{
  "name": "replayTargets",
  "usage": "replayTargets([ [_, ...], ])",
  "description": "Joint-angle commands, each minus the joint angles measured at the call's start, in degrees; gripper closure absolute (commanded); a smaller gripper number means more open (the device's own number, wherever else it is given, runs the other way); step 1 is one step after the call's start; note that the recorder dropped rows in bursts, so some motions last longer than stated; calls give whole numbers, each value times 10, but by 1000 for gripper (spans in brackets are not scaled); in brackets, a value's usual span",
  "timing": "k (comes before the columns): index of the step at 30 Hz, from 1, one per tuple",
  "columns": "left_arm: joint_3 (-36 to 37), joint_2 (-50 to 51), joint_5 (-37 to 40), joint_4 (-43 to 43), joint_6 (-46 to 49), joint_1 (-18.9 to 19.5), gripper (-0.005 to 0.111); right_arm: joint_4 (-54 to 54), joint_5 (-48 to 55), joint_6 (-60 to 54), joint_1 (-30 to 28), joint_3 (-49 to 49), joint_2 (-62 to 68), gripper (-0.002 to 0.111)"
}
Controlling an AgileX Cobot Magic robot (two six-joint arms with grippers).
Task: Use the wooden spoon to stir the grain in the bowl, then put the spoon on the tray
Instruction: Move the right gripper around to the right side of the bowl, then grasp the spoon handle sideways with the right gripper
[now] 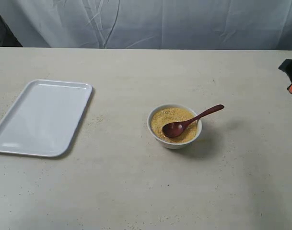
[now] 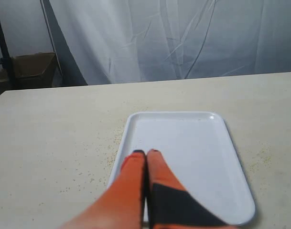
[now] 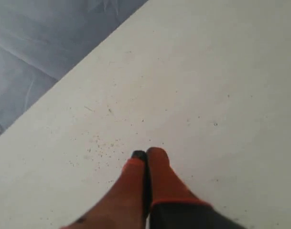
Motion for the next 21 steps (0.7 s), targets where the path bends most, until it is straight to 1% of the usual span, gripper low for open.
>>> replayTargets([
  [1, 1, -3, -3, 2, -2, -2, 107, 1, -147, 104, 66, 87, 5, 109],
  [2, 1, -3, -3, 2, -2, -2, 107, -31, -161, 153, 84, 101, 17, 109],
  [3, 1, -3, -3, 2, -2, -2, 107, -89, -162, 194, 93, 103, 40, 109],
  [4, 1, -3, -3, 2, -2, -2, 107, -169, -177, 249, 92, 100, 69, 109],
  [5, 1, -3, -3, 2, -2, -2, 107, -258, -232, 327, 87, 98, 101, 109],
  [7, 1, -3, -3, 2, -2, -2, 107, -426, -379, 489, 56, 85, 181, 109],
  [8, 1, -3, -3, 2, -2, -2, 107, -471, -432, 517, 35, 73, 221, 109],
  [10, 1, -3, -3, 2, -2, -2, 107, -480, -483, 535, 2, 66, 286, 109],
  [13, 1, -3, -3, 2, -2, -2, 107, -494, -545, 553, -29, 66, 347, 109],
  [18, 1, -3, -3, 2, -2, -2, 107, -489, -607, 553, -34, 61, 414, 108],
  [19, 1, -3, -3, 2, -2, -2, 107, -488, -610, 553, -34, 56, 422, 104],
  [21, 1, -3, -3, 2, -2, -2, 107, -488, -610, 553, -34, 47, 433, 94],
])
